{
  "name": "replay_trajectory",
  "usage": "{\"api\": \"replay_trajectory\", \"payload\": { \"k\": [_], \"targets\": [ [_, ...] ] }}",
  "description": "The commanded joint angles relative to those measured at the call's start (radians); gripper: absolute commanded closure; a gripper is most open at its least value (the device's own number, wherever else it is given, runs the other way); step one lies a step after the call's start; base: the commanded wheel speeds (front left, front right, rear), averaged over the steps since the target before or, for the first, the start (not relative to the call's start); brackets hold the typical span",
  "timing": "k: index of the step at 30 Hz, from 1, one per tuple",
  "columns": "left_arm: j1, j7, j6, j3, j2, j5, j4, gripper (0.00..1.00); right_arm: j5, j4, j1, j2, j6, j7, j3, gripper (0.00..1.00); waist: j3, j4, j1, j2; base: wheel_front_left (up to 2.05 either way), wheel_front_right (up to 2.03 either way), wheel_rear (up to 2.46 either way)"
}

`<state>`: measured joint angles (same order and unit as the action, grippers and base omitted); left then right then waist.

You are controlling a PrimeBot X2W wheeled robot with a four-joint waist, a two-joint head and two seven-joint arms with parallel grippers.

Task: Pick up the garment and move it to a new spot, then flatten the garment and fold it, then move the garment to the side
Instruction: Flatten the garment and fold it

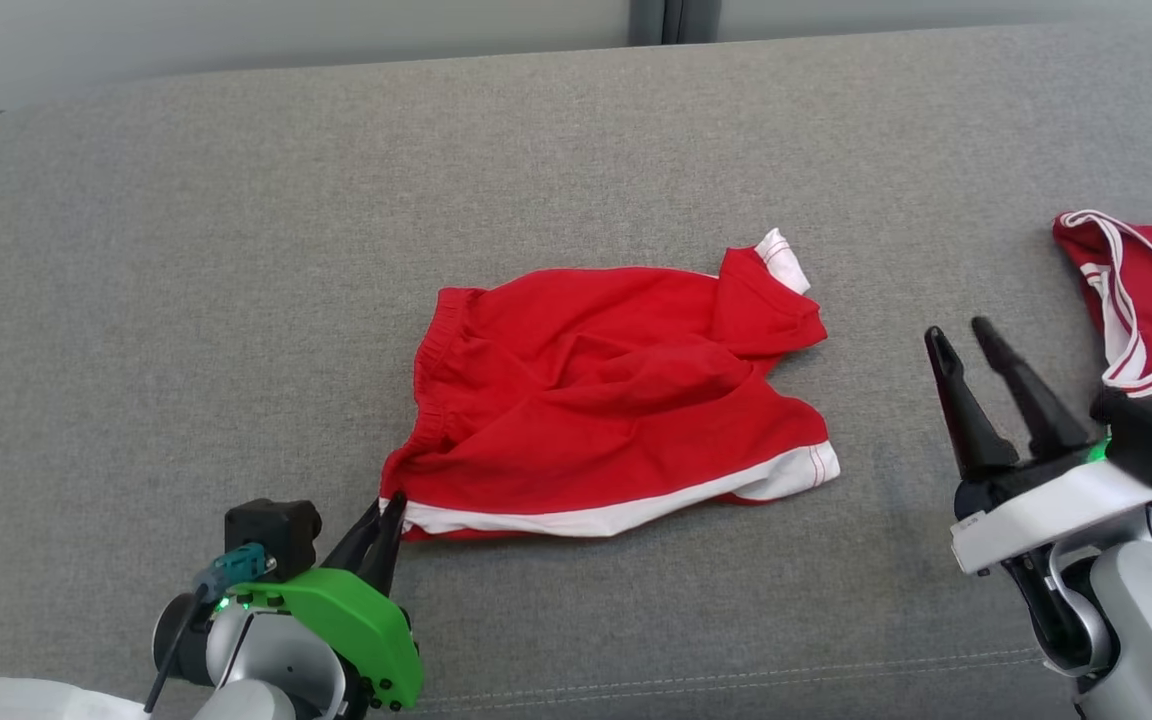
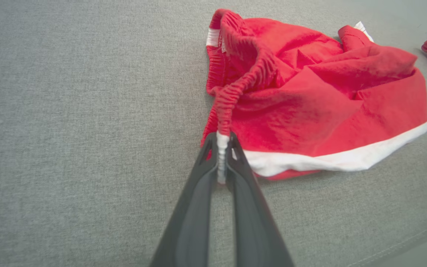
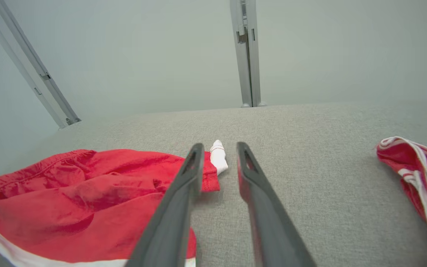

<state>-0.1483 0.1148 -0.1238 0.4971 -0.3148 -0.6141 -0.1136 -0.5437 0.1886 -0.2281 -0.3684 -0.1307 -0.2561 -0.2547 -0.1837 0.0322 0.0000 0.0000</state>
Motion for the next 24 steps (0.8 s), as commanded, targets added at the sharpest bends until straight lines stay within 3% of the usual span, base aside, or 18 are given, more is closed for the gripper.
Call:
{"api": "replay_trajectory", "payload": {
  "k": [1, 12, 24],
  "targets": [
    [0.011, 0.003, -0.005, -0.003, -0.008, -0.002, 0.003, 1.00, 0.013, -0.018, 0.011, 0.004, 0.000, -0.004, 0.009, 0.00, 0.011, -0.012, 0.0000, 0.0000, 0.00, 0.00, 0.00],
    [0.042, 0.012, -0.015, -0.009, -0.019, -0.028, -0.010, 1.00, 0.204, -0.278, 0.139, 0.091, 0.000, 0.059, 0.147, 0.00, 0.065, -0.051, 0.0000, 0.0000, 0.00, 0.00, 0.00],
    [0.084, 0.015, -0.014, 0.001, -0.022, -0.048, -0.029, 1.00, 0.257, -0.345, 0.330, 0.194, 0.000, 0.132, 0.251, 0.00, 0.137, -0.067, 0.0000, 0.0000, 0.00, 0.00, 0.00]
  ]
}}
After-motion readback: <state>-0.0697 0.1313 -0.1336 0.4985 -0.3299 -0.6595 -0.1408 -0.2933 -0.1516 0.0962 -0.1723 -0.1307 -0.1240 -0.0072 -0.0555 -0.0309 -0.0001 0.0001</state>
